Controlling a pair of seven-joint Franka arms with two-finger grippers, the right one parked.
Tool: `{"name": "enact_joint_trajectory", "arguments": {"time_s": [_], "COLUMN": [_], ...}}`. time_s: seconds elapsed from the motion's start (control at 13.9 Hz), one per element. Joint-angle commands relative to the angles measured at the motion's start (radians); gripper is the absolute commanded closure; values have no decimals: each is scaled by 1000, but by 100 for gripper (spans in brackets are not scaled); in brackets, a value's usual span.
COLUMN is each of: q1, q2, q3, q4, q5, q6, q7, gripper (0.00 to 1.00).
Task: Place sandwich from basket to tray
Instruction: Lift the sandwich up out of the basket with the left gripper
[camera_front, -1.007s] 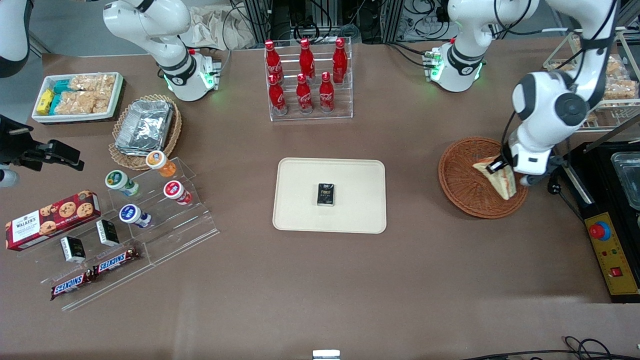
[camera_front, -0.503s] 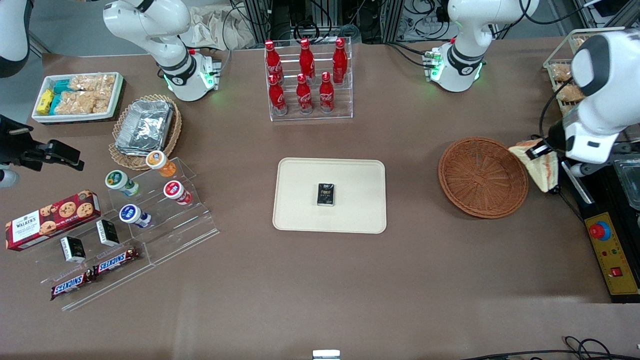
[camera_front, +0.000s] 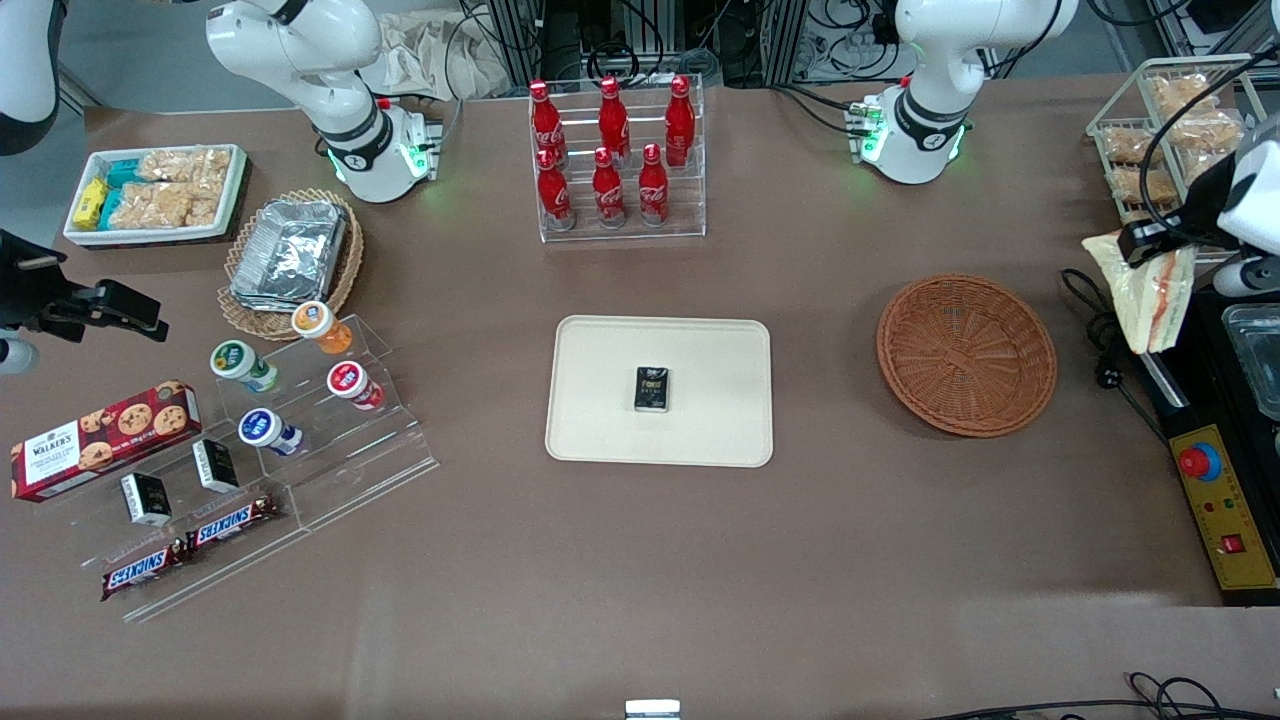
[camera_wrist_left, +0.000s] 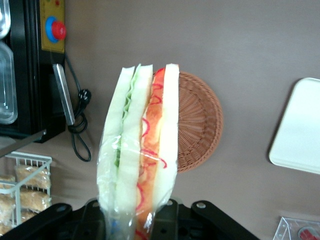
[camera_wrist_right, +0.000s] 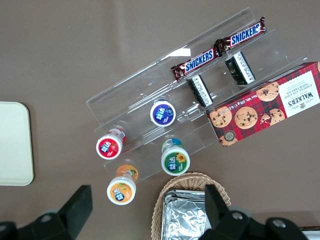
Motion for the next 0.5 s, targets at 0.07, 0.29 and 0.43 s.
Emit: {"name": "enact_joint_trajectory", "arguments": {"time_s": [0.07,0.29,0.43], "q1": [-4,-11,-11], "q2": [76,97,133], "q3": [-130,-205,-249], "q4": [125,120,105], "q5": [-4,-34,-59], "q6": [-35,20,29], "q7": [-72,-98,-105], "gripper": [100,100,100]}}
